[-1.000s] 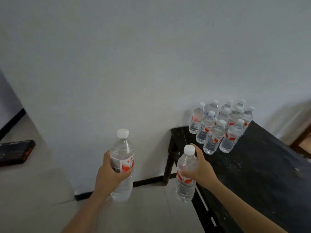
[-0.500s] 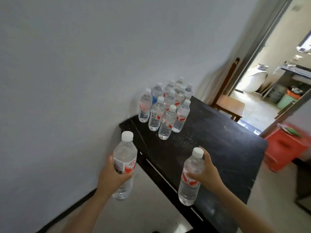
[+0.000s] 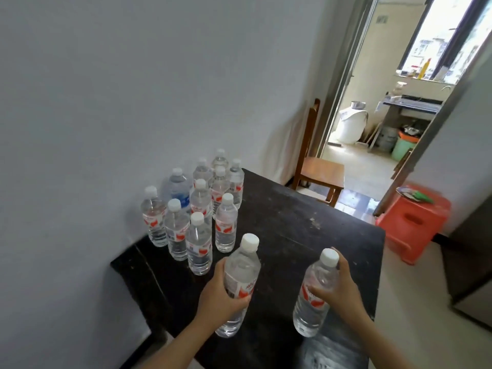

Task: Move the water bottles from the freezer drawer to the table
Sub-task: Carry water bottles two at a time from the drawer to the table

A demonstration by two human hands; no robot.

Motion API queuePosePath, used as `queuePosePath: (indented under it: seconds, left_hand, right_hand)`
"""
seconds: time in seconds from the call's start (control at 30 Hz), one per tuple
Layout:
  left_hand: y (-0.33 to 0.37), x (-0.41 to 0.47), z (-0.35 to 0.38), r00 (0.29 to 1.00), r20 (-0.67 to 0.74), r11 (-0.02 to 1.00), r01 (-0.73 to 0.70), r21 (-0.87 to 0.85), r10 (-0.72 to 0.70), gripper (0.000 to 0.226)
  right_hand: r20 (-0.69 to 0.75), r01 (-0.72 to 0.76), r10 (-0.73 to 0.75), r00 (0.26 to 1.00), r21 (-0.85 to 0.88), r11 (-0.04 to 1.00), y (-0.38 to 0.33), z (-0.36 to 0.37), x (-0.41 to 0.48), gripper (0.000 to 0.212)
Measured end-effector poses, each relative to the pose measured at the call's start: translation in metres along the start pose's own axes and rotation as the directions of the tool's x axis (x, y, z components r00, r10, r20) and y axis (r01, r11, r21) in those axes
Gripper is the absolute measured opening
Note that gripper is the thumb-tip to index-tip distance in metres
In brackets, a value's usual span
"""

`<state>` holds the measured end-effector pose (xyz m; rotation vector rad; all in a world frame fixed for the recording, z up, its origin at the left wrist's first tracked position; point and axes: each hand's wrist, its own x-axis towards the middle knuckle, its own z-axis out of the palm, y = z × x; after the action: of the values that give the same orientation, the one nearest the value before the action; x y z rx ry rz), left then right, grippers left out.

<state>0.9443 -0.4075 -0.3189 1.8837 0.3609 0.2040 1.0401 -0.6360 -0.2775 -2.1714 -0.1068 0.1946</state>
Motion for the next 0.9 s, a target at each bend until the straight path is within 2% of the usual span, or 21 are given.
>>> queuePosePath:
  seconds: [0.3,0.5,0.6,0.73,0.9]
  left_hand:
    - [0.013,0.088,0.055,0.999,-0.022,0.999,0.03,-0.036,-0.03,0.087]
    - [0.015,0.148,0.069,0.999,-0.034,0.999,-0.016,-0.043,0.014,0.082]
    - [0.014,0.178,0.077,0.988,-0.152,0.997,0.005,-0.077,-0.016,0.079]
    - [0.018,0.218,0.084,0.94,-0.334,0.989,0.017,-0.15,-0.067,0.067]
    - [0.011,0.256,0.081,0.872,-0.488,0.983,-0.05,-0.176,-0.043,0.062]
  right_hand:
    - [-0.146,-0.175,0.188,0.971,0.094,0.98,0.029,-0.028,0.04,0.086]
    - [-0.166,-0.174,0.18,0.97,0.046,0.984,0.02,-0.027,0.072,0.093]
    - [-0.173,-0.176,0.181,0.968,0.042,0.983,0.009,-0.021,0.097,0.094]
    - [-0.172,-0.16,0.162,0.972,0.025,0.987,-0.008,-0.002,0.134,0.095]
    - [-0.154,-0.114,0.119,0.981,0.041,0.993,-0.034,0.027,0.181,0.088]
